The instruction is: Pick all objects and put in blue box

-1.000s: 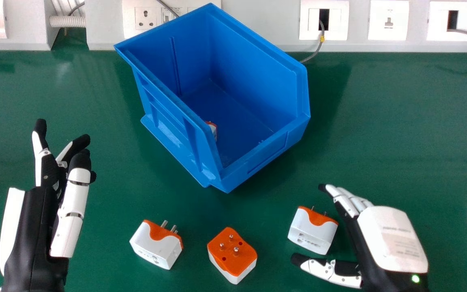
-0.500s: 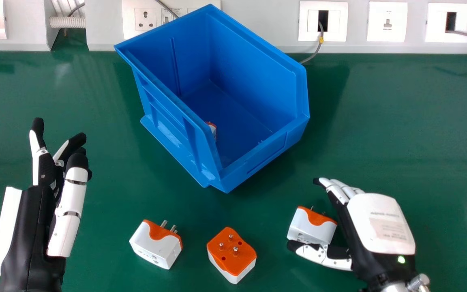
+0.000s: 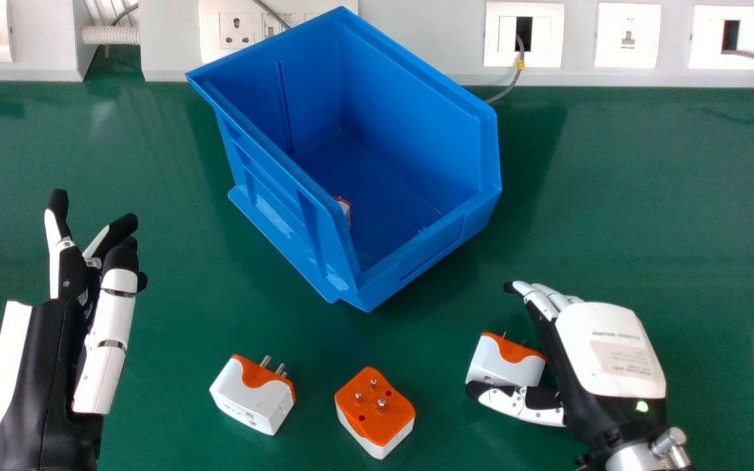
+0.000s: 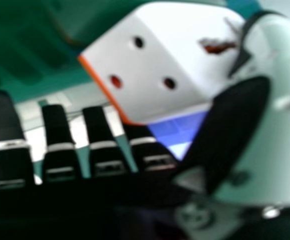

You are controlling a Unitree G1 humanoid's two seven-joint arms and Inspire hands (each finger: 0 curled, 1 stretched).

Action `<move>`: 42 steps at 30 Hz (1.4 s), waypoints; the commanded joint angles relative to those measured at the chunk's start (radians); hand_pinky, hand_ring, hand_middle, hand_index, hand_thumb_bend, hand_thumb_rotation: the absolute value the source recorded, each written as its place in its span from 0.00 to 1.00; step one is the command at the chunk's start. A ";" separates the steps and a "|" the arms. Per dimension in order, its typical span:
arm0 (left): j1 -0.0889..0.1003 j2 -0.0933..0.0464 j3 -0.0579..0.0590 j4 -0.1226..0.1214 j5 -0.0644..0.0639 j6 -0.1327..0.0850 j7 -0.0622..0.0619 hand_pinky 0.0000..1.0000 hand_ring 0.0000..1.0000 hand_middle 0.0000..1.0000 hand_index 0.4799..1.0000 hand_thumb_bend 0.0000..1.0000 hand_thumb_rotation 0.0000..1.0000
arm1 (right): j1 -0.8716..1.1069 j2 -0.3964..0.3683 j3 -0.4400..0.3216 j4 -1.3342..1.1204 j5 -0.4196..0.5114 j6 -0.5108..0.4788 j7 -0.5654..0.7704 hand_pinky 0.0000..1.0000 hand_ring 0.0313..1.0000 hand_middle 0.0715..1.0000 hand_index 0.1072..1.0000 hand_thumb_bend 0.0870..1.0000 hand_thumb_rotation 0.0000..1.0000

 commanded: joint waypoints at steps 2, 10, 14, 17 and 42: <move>-0.003 0.010 0.009 -0.032 0.006 0.002 0.006 0.82 0.90 0.91 0.80 0.22 0.92 | 0.025 -0.029 0.026 0.017 -0.021 0.015 0.036 0.67 0.78 0.82 0.81 0.48 0.55; -0.007 0.011 0.010 -0.042 0.001 0.014 0.005 0.82 0.90 0.91 0.80 0.20 0.92 | 0.043 -0.071 0.048 0.003 -0.049 0.035 0.074 0.68 0.79 0.83 0.82 0.48 0.59; -0.010 0.011 0.011 -0.037 0.001 0.006 0.005 0.82 0.90 0.91 0.79 0.21 0.92 | 0.043 -0.077 0.050 0.010 -0.050 0.037 0.073 0.67 0.78 0.82 0.81 0.48 0.58; -0.013 0.011 0.012 -0.037 0.001 0.012 0.007 0.81 0.89 0.91 0.79 0.20 0.93 | 0.035 -0.081 0.057 0.025 -0.056 0.042 0.076 0.68 0.78 0.83 0.82 0.45 0.60; -0.006 0.005 0.017 -0.080 -0.022 0.052 0.005 0.82 0.90 0.91 0.78 0.18 0.86 | -0.104 -0.064 0.042 0.110 0.116 0.043 0.250 0.27 0.36 0.44 0.43 0.43 0.16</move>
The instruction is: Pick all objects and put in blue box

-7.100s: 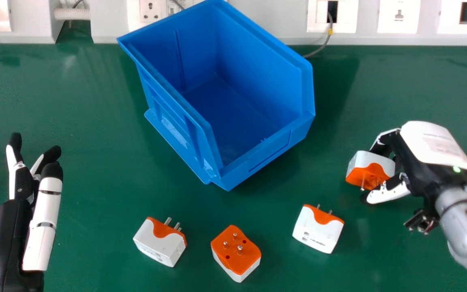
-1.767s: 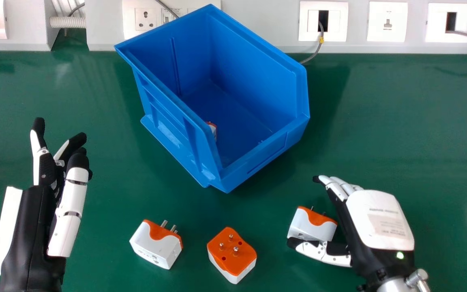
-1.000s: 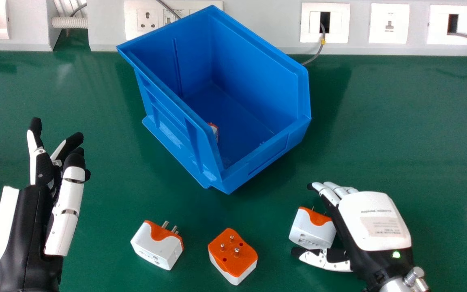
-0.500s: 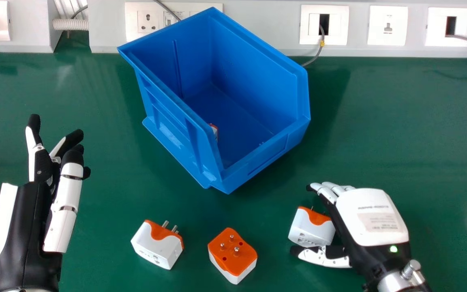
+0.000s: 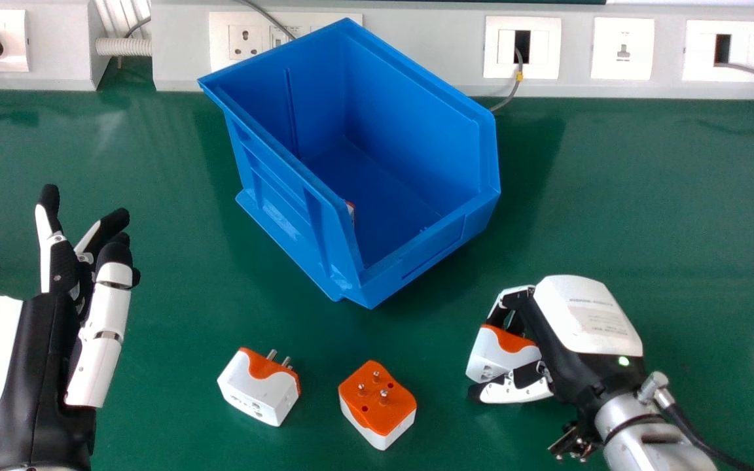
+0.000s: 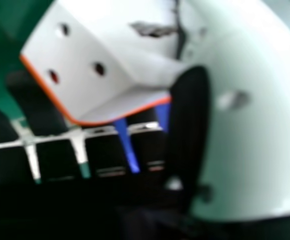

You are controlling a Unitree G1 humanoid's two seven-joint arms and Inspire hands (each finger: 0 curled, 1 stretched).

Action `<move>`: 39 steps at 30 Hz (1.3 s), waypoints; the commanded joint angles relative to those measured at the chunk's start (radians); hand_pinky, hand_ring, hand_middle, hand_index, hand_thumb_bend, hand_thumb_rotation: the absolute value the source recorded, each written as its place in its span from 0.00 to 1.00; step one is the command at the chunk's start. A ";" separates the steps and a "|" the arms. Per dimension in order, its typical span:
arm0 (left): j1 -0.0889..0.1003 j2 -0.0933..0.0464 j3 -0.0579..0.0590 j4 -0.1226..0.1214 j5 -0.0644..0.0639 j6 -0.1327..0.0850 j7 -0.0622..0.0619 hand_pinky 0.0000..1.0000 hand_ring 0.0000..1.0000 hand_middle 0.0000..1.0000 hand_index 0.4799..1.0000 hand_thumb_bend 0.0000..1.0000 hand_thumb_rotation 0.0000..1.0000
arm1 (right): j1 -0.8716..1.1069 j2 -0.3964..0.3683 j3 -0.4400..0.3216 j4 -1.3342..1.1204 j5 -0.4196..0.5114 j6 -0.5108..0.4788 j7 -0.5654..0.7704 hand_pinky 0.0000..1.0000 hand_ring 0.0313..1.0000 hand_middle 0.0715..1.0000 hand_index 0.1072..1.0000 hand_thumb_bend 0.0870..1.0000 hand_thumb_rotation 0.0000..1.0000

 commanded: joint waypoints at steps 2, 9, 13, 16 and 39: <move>-0.013 0.005 0.005 -0.023 -0.007 -0.011 0.003 0.81 0.89 0.90 0.77 0.18 0.87 | 0.041 -0.028 0.005 0.053 -0.027 0.049 0.019 0.27 0.36 0.45 0.43 0.43 0.16; -0.021 0.008 0.006 -0.020 -0.003 -0.005 0.002 0.80 0.89 0.91 0.77 0.20 0.87 | 0.034 -0.007 0.001 0.048 -0.028 0.065 -0.009 0.32 0.46 0.58 0.43 0.44 0.16; -0.022 0.009 0.005 -0.022 0.002 -0.007 0.002 0.80 0.89 0.90 0.77 0.21 0.87 | 0.040 -0.004 -0.009 0.028 -0.021 0.052 -0.036 0.39 0.56 0.71 0.44 0.44 0.16; -0.023 0.008 0.003 -0.024 0.005 -0.006 0.002 0.80 0.89 0.91 0.77 0.20 0.87 | 0.060 -0.005 -0.021 -0.036 -0.021 0.081 -0.019 0.28 0.39 0.53 0.43 0.44 0.15; -0.030 0.006 0.004 0.001 -0.002 -0.028 -0.001 0.81 0.90 0.91 0.79 0.17 0.86 | 0.017 0.031 -0.165 -0.573 -0.030 0.104 0.059 0.07 0.07 0.08 0.41 0.44 0.14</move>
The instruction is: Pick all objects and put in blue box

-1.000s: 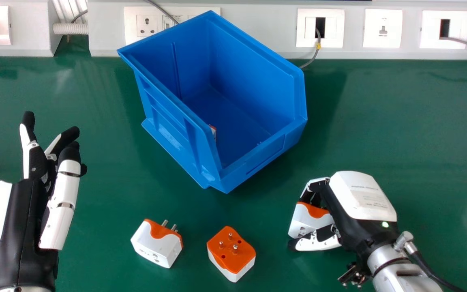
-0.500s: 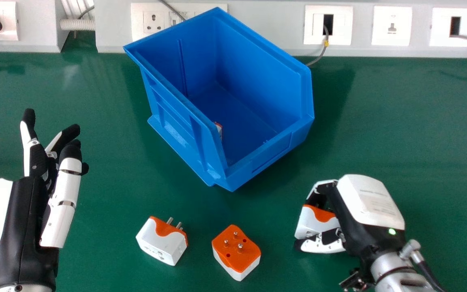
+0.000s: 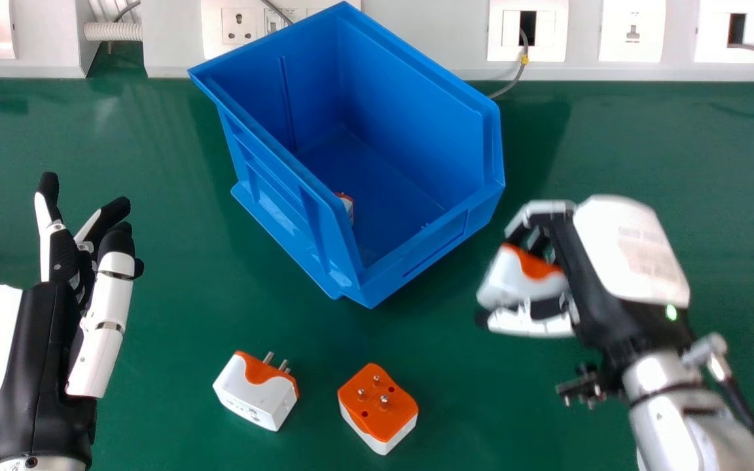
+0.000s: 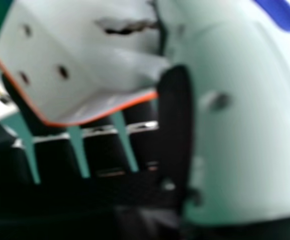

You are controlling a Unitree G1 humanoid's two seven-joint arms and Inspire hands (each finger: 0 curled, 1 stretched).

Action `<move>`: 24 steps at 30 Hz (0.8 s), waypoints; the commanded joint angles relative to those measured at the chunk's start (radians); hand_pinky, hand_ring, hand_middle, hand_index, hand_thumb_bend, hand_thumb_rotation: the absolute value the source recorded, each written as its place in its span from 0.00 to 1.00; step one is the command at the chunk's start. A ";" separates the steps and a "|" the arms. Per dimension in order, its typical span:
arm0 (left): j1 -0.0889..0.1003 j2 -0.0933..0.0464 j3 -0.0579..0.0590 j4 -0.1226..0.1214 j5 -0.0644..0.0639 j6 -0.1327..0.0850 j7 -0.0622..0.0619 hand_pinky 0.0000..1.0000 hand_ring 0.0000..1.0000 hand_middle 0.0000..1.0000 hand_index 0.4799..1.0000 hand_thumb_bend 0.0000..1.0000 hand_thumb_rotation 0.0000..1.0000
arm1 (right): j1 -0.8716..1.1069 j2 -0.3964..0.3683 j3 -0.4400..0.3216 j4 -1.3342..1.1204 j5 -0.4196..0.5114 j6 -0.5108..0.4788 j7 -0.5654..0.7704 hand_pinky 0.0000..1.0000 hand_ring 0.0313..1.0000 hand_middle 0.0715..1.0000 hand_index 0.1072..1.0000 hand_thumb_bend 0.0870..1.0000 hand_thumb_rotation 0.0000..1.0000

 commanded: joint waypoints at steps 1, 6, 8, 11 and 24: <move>-0.008 0.006 0.005 -0.001 -0.005 -0.029 0.001 0.82 0.90 0.91 0.79 0.17 0.86 | -0.079 0.018 -0.013 -0.021 -0.012 -0.024 -0.006 0.06 0.07 0.08 0.41 0.44 0.14; -0.010 0.007 0.003 0.009 0.007 -0.040 0.006 0.81 0.89 0.90 0.78 0.18 0.85 | -0.212 0.056 -0.002 0.049 0.012 -0.041 0.015 0.06 0.07 0.08 0.41 0.44 0.14; -0.009 0.005 0.002 0.011 0.004 -0.042 0.005 0.80 0.89 0.90 0.78 0.19 0.86 | -0.276 0.080 0.008 0.105 0.005 -0.033 0.016 0.07 0.08 0.10 0.41 0.44 0.14; -0.007 0.000 0.001 0.011 -0.005 -0.038 0.004 0.82 0.90 0.91 0.78 0.19 0.86 | -0.370 0.100 0.026 0.210 -0.002 -0.059 -0.001 0.08 0.10 0.13 0.41 0.44 0.14; 0.018 -0.002 0.004 0.003 -0.003 -0.042 0.004 0.84 0.90 0.91 0.79 0.19 0.87 | -0.771 0.216 0.120 0.727 -0.033 -0.045 -0.037 0.21 0.27 0.32 0.41 0.43 0.15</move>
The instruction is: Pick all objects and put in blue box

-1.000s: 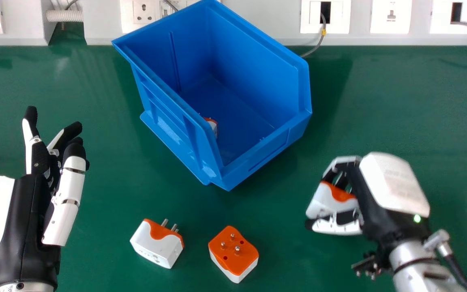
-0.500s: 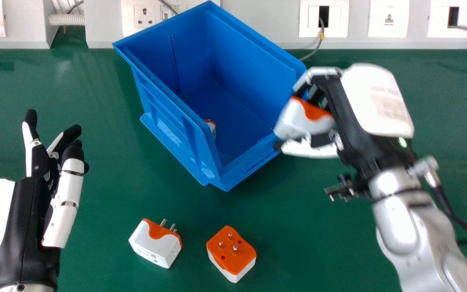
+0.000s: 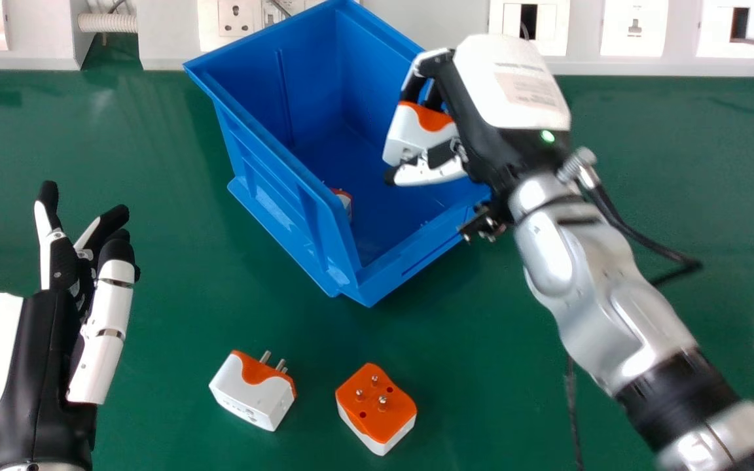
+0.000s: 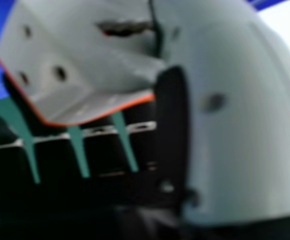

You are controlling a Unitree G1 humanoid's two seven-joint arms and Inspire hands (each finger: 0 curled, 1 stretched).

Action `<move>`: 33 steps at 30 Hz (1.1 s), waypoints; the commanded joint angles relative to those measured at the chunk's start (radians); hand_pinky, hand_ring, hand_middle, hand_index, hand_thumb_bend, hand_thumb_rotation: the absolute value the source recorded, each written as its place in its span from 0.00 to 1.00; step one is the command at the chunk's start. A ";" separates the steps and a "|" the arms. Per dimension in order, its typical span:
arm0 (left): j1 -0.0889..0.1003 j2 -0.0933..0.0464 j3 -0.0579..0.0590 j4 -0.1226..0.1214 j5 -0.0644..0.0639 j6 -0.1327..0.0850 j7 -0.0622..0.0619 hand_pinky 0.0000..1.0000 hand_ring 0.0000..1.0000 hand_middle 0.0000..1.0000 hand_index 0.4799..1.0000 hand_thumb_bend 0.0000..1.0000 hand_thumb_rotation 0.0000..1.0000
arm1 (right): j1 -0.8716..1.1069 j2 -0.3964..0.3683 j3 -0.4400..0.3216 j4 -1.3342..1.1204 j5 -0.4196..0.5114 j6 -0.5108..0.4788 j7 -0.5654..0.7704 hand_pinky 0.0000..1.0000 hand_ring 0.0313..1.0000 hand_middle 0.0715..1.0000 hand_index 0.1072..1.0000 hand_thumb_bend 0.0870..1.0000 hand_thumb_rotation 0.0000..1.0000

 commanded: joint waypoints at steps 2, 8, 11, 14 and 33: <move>0.011 0.004 0.004 -0.022 -0.005 -0.020 0.001 0.84 0.91 0.91 0.80 0.19 0.87 | -0.127 0.037 0.015 0.106 -0.001 -0.002 -0.031 0.20 0.26 0.31 0.41 0.43 0.15; 0.032 -0.007 0.000 -0.052 0.003 -0.001 0.008 0.82 0.90 0.91 0.79 0.19 0.89 | -0.243 0.075 0.035 0.324 0.020 -0.033 -0.067 0.24 0.31 0.35 0.41 0.44 0.15; 0.037 -0.011 -0.003 -0.056 -0.004 -0.004 0.008 0.82 0.90 0.91 0.79 0.18 0.89 | -0.278 0.091 0.051 0.388 0.018 -0.039 -0.073 0.26 0.34 0.39 0.42 0.43 0.15; 0.041 -0.016 -0.007 -0.060 0.003 -0.004 0.013 0.81 0.89 0.90 0.77 0.20 0.87 | -0.299 0.107 0.063 0.439 0.019 -0.055 -0.094 0.29 0.38 0.44 0.42 0.44 0.15; 0.044 -0.019 -0.029 -0.066 0.031 0.004 0.026 0.82 0.90 0.92 0.80 0.20 0.89 | -0.276 0.141 0.154 0.442 0.000 0.067 -0.002 0.69 0.82 0.87 0.83 0.50 0.59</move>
